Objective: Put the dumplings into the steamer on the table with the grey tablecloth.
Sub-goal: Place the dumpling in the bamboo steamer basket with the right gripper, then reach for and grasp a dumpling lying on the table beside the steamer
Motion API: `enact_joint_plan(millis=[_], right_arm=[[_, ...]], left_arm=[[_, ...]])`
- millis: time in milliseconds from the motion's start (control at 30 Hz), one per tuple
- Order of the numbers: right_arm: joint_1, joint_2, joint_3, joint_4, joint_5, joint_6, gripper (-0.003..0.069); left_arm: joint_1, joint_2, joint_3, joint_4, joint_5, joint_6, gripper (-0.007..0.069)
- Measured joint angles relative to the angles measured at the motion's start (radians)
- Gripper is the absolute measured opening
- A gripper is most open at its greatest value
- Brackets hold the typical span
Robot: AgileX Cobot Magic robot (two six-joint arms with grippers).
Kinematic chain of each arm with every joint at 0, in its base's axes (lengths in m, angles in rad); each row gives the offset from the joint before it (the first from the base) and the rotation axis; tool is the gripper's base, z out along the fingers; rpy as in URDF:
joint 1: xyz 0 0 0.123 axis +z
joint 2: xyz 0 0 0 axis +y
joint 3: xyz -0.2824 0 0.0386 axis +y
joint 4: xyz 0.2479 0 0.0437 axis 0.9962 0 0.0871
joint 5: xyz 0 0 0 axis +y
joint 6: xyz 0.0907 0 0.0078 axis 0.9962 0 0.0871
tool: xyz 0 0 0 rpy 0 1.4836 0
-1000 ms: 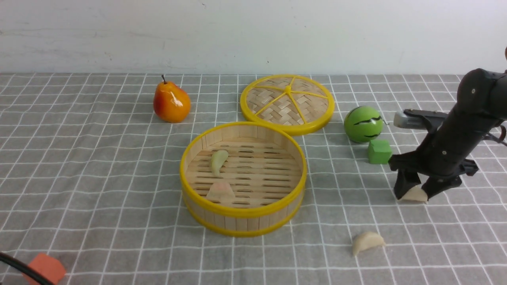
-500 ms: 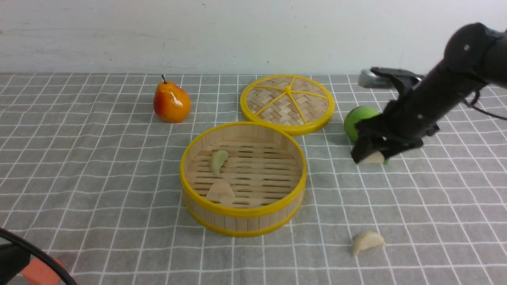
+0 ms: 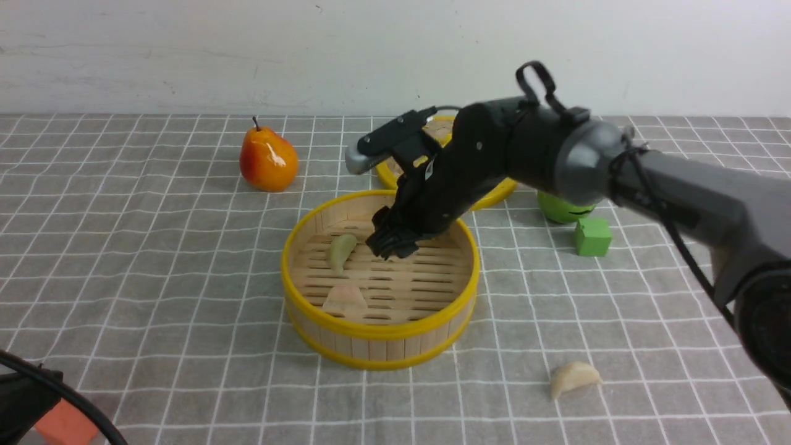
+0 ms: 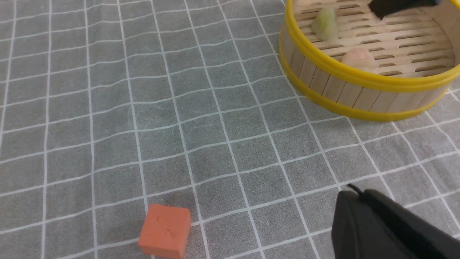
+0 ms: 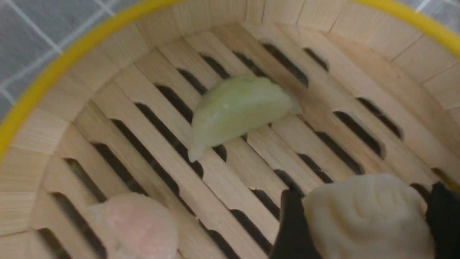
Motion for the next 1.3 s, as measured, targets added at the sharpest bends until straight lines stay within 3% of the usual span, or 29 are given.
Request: enact_joint_plan(millis=[167,300,433,533,633,767,967,1300], right_arm=[[0.002,0.012,-0.007,-0.025,-0.003,0.093,0.0465],[0.001,-0.028,-0.023,-0.053,0.053,0.205,0.0597],[0.000,-0.100,-0.048,-0.103,0.128,0.251,0.0658],[-0.007,-0.164,-0.054,-0.144,0.205,0.257,0.0654],[-0.050,-0.261,0.007,-0.149,0.356,0.285,0.0594],[-0.109,-0.324,0.261,-0.111,0.404,0.299,0.0536],[-0.125,-0.433,0.706,-0.095,0.200,0.311,0.0513],[-0.126,-0.452,0.758,-0.117,0.052,0.360,0.0517]], left_arm=[[0.000,0.000,0.003,-0.018,-0.001,0.000,-0.0014],[0.000,0.000,0.004,-0.042,0.000,-0.001,-0.0014],[0.000,0.000,0.004,-0.067,0.004,0.000,-0.0013],[0.000,0.000,0.004,-0.074,0.016,0.000,-0.0012],[0.000,0.000,0.004,-0.087,0.029,0.000,-0.0013],[0.000,0.000,0.004,-0.094,0.035,0.000,-0.0011],[0.000,0.000,0.004,-0.095,0.023,-0.001,-0.0005],[0.000,0.000,0.007,-0.096,0.000,-0.001,0.0001]])
